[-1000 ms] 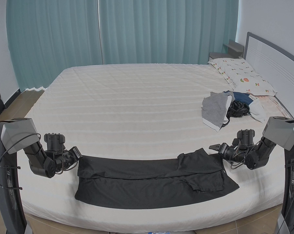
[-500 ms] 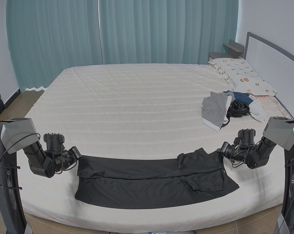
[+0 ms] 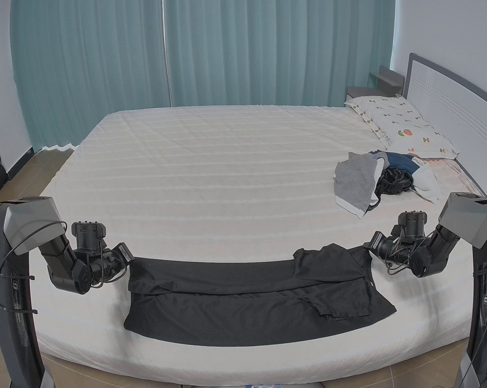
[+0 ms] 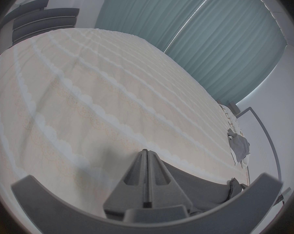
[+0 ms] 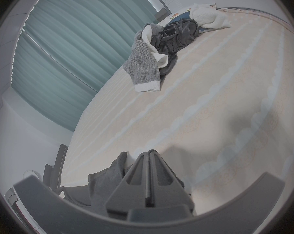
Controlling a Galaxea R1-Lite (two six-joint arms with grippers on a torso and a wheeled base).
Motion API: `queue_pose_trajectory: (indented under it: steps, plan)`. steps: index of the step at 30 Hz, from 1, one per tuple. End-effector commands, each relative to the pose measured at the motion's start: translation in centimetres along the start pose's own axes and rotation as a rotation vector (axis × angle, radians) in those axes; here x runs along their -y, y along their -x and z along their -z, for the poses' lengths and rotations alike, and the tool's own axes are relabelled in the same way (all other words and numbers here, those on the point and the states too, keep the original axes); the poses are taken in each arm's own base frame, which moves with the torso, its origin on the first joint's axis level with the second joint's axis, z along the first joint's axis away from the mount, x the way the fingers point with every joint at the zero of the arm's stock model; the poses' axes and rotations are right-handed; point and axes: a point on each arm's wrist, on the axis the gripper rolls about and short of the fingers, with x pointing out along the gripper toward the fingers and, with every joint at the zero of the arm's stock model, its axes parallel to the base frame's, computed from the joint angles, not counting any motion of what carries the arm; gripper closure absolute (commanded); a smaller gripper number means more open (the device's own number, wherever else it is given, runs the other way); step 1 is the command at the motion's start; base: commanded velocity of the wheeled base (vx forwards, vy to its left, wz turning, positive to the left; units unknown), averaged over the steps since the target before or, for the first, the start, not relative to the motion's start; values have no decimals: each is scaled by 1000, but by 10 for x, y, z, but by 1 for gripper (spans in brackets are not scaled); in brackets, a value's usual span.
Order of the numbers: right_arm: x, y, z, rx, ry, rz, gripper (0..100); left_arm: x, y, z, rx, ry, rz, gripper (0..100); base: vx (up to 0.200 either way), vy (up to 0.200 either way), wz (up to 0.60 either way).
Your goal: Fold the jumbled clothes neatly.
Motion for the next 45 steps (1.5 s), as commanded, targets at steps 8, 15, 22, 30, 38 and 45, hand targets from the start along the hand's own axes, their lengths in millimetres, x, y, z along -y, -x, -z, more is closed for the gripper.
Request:
queue_pose_trajectory:
  steps: [8,15,22,30,38,45]
  plan:
    - [0,-1,2,-4,2,0,100,-4,-8,5,-12,3,-10,100,0,0,0]
    - [1,-1,4,-13,3,6,100,-5,-10,6,-17,1,-12,0,0,0,0]
    - [1,1,4,-12,0,2,0,-6,-7,4,-7,5,-18,0,0,0,0]
    - [0,30,-2,-6,-35,18,0,7,34,-2,-19,-2,22,0,0,0,0]
    - [-10,62,3,-16,-108,14,0,12,65,32,-130,-128,15,0,0,0,0]
    - [-18,64,16,-51,-96,13,0,13,65,52,-170,-79,-32,0,0,0,0]
